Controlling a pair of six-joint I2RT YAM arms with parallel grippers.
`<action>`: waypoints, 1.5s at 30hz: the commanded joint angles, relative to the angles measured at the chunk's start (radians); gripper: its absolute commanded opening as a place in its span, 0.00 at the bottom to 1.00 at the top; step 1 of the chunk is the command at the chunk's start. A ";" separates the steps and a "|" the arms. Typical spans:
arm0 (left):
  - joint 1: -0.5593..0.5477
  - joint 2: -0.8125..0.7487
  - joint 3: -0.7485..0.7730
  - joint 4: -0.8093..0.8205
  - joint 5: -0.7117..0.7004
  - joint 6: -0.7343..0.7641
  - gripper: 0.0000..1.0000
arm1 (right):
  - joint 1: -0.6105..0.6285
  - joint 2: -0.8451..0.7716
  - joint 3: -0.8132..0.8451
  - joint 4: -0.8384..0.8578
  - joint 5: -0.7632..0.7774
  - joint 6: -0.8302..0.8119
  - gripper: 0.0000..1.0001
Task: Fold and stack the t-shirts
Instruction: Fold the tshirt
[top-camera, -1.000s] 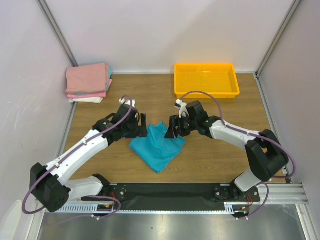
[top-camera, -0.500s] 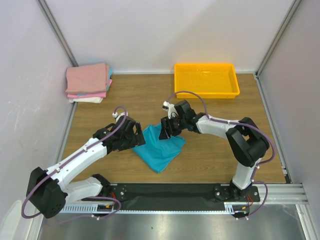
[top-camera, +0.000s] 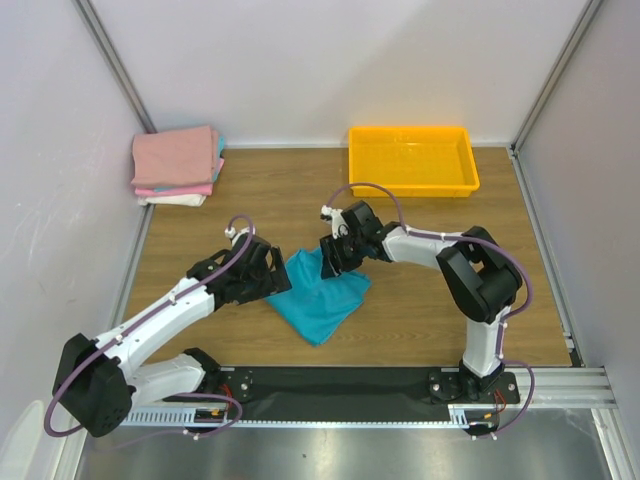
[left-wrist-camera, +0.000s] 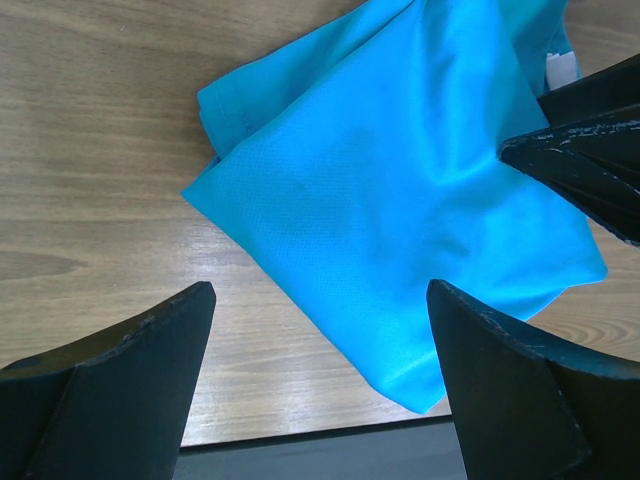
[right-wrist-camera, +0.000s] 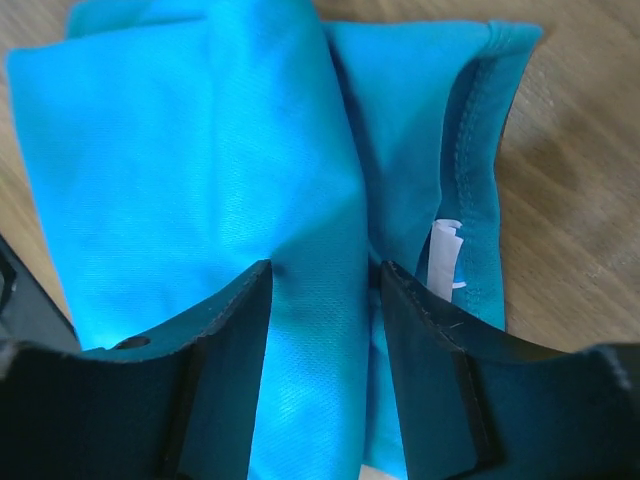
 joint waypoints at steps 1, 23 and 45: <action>0.012 -0.021 -0.008 0.028 0.013 0.005 0.93 | 0.014 0.012 0.040 -0.017 0.008 -0.027 0.49; 0.026 -0.007 -0.028 0.065 0.027 0.017 0.94 | 0.005 -0.238 0.080 -0.140 0.082 0.024 0.00; 0.031 0.111 -0.011 0.148 0.051 0.051 0.94 | -0.248 -0.037 0.017 0.020 -0.016 -0.018 0.06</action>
